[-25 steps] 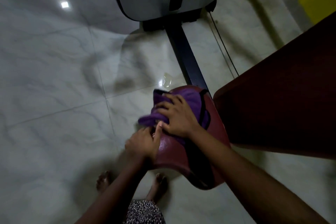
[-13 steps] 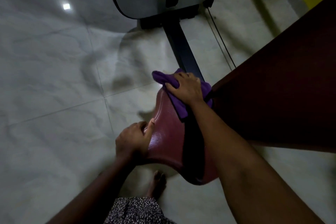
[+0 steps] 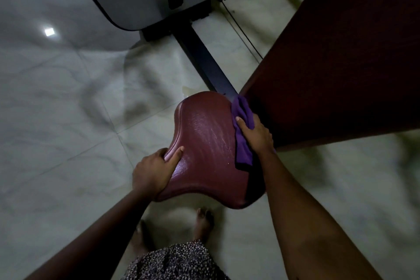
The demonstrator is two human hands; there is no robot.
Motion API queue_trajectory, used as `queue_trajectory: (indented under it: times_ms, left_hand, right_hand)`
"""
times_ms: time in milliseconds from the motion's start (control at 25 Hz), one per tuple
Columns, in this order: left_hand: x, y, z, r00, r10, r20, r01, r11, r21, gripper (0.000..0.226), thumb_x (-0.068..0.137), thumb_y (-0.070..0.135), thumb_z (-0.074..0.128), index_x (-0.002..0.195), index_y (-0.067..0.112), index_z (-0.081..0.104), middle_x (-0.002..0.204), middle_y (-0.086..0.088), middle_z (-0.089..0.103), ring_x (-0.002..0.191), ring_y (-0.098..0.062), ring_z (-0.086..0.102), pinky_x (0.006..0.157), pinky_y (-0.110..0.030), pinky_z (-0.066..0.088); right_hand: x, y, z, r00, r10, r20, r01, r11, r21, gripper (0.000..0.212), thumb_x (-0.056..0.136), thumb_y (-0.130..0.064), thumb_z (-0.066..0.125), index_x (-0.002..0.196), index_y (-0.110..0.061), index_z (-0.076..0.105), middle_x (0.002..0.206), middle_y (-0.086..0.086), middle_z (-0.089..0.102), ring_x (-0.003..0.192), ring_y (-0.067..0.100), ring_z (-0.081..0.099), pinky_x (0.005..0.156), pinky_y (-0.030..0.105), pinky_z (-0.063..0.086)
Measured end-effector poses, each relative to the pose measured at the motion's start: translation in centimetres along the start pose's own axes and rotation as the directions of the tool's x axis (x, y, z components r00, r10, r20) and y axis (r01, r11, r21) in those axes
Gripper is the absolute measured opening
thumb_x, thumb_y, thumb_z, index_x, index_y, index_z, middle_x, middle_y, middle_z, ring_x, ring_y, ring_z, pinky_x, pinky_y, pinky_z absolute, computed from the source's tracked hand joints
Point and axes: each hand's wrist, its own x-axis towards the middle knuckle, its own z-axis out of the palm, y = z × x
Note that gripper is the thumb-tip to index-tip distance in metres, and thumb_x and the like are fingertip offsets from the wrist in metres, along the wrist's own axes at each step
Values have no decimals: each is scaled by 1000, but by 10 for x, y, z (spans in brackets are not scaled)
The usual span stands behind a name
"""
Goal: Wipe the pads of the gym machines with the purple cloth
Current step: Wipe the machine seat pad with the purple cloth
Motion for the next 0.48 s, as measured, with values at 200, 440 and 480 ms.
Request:
queue_trajectory:
  times_ms: [200, 440, 480]
  left_hand:
    - [8, -6, 2, 999, 20, 49, -19, 1000, -24, 63, 85, 70, 30, 118, 26, 60, 115, -17, 65, 109, -37, 57, 86, -38, 43]
    - [11, -7, -1, 987, 77, 143, -63, 993, -101, 78, 77, 77, 30, 121, 19, 57, 120, -16, 63, 111, -38, 55, 85, -38, 40]
    - [12, -9, -1, 984, 82, 158, -63, 991, -122, 80, 76, 77, 28, 120, 18, 57, 119, -17, 63, 111, -38, 55, 86, -39, 40]
  right_hand:
    - [-40, 38, 4, 987, 136, -89, -117, 974, 193, 52, 87, -61, 45, 124, -25, 49, 123, 11, 59, 111, 34, 55, 95, 41, 43]
    - [-87, 50, 41, 761, 596, -254, -351, 709, 612, 72, 74, -75, 47, 127, -26, 51, 125, 8, 60, 115, 31, 55, 100, 44, 43]
    - [-97, 46, 47, 649, 704, -288, -395, 636, 663, 69, 79, -68, 50, 131, -21, 49, 128, 11, 58, 117, 32, 53, 101, 42, 41]
